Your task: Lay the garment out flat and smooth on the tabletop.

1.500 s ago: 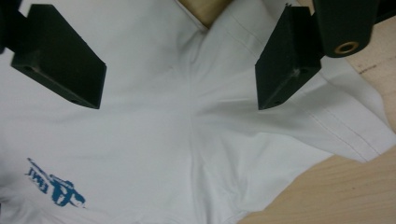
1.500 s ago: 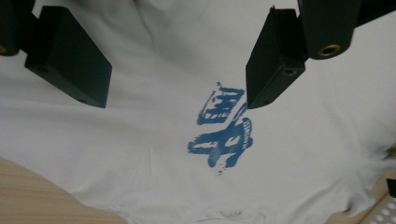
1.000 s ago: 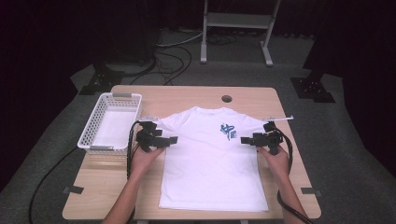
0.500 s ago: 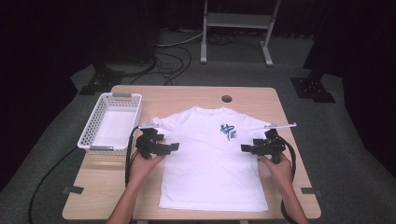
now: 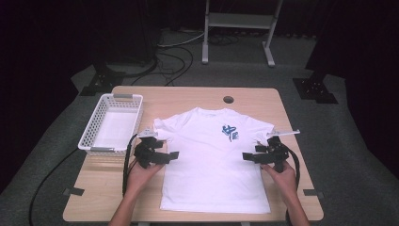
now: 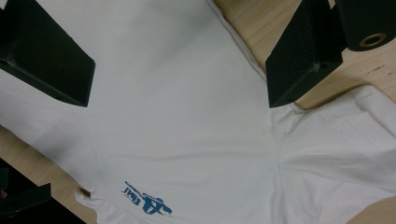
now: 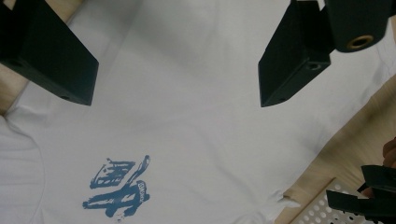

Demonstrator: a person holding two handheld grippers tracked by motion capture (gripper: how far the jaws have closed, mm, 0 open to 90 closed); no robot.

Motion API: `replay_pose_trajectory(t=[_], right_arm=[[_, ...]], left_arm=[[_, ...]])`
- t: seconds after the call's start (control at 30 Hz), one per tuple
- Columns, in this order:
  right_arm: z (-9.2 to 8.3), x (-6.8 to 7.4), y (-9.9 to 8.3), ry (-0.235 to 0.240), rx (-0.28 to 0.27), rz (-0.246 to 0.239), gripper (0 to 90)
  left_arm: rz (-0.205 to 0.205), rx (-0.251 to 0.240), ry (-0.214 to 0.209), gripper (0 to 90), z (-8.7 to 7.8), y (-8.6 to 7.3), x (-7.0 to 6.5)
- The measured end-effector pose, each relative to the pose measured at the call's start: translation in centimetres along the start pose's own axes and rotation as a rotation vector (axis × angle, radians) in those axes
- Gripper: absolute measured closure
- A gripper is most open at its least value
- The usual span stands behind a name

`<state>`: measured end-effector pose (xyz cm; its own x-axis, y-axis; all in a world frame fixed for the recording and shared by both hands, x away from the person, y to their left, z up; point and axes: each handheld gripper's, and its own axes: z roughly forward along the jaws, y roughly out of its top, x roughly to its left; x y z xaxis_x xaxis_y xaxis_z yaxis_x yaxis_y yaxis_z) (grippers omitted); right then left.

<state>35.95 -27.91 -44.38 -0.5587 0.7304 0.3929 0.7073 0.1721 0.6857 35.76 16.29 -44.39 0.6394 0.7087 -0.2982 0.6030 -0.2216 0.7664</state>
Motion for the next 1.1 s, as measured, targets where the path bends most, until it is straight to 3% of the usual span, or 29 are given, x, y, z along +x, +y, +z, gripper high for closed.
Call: replay_pose_trajectory(t=[0.7, 1.1], right_arm=[[-1.7, 1.8, -3.2, 0.004, 0.004, -0.029, 11.7], [-2.9, 2.1, -4.6, 0.011, -0.014, -0.031, 11.7]], left_arm=[[0.048, -0.004, -0.009, 7.3, -1.6, -1.6, -2.0], [0.058, -0.009, -0.007, 7.3, -2.4, -2.2, -2.8]])
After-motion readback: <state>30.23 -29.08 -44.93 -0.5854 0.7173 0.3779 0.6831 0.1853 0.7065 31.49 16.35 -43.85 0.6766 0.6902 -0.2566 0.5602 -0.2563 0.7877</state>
